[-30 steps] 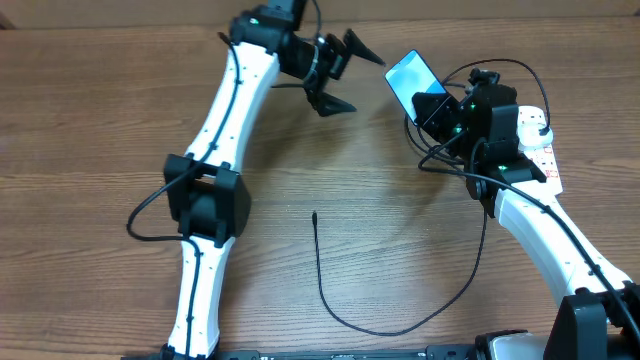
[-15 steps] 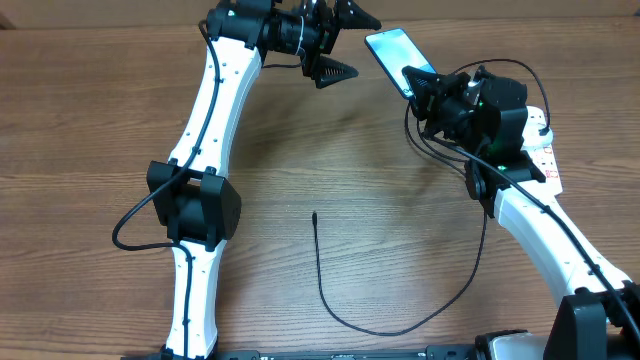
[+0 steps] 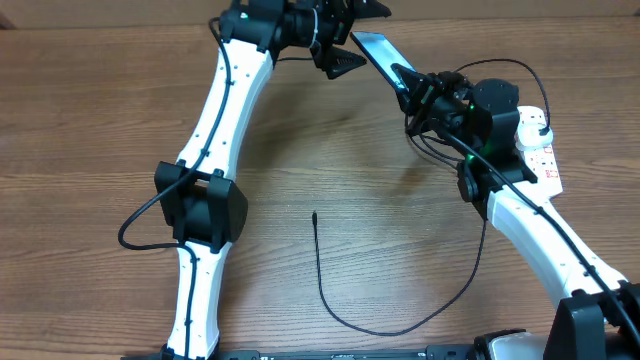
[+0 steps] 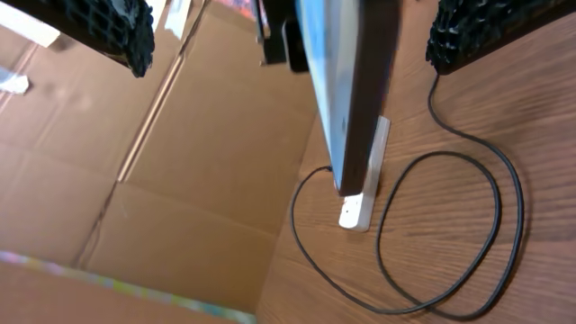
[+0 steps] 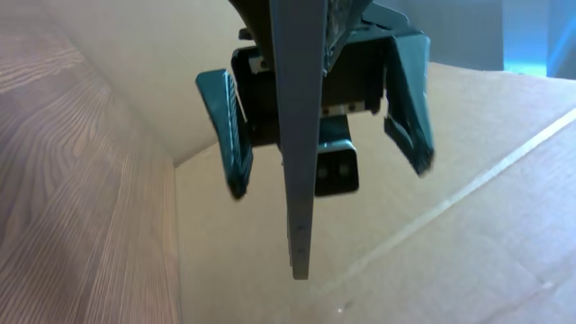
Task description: Plug charger to phone and switch on socket
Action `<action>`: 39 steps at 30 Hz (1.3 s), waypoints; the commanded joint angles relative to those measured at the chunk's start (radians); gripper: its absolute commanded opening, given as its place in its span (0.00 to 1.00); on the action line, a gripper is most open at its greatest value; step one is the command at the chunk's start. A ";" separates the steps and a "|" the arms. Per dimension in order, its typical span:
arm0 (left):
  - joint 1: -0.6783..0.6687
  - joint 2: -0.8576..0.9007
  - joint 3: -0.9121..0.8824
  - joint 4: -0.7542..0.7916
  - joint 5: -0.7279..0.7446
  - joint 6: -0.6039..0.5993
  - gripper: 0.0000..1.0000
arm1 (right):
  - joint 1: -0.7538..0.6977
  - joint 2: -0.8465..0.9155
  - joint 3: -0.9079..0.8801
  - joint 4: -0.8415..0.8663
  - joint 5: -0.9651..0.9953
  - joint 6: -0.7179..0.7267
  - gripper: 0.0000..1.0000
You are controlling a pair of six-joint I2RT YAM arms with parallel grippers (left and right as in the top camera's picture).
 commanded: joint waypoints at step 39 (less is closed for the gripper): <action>-0.077 -0.031 0.022 0.004 -0.171 -0.061 0.04 | 0.031 -0.010 0.029 0.055 0.032 0.021 0.04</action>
